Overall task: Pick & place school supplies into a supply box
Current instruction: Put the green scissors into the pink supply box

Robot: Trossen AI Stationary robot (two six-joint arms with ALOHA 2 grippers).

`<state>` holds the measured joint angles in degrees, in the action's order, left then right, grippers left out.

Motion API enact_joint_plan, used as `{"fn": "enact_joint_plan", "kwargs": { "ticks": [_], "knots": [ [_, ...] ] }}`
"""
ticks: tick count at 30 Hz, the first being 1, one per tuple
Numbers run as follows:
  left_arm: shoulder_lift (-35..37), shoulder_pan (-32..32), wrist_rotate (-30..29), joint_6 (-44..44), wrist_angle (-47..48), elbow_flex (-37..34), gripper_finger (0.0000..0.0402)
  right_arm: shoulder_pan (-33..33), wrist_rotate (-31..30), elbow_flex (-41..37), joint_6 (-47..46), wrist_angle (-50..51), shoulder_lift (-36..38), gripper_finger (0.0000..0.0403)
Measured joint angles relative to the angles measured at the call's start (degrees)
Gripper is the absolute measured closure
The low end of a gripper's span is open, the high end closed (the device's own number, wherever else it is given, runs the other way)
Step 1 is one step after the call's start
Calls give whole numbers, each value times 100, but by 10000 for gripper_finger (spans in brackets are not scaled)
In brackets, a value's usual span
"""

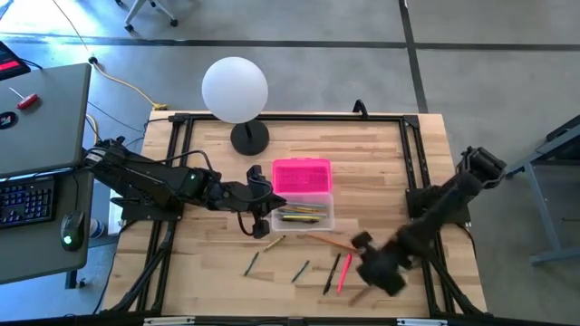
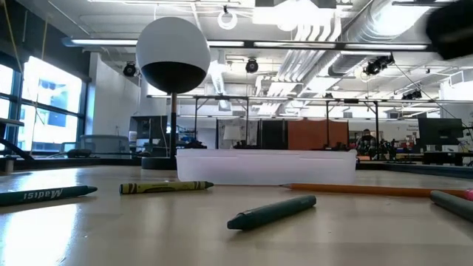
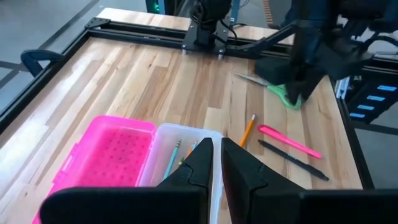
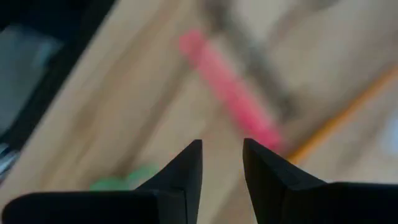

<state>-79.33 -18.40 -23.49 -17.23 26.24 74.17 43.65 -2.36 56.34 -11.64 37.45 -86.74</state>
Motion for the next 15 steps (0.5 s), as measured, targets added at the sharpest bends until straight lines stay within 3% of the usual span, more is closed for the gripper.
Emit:
{"fn": "enact_joint_plan", "kwargs": {
  "ticks": [5,12,15],
  "knots": [
    [0,0,-1,0,15,0,339,872,383,-271,-960,77,0,308],
    [0,0,-6,-4,13,0,339,1175,-588,-296,-1537,333,2,308],
    [-26,-2,-16,-102,4,0,339,1068,-497,-308,-1539,277,-78,308]
  ]
}}
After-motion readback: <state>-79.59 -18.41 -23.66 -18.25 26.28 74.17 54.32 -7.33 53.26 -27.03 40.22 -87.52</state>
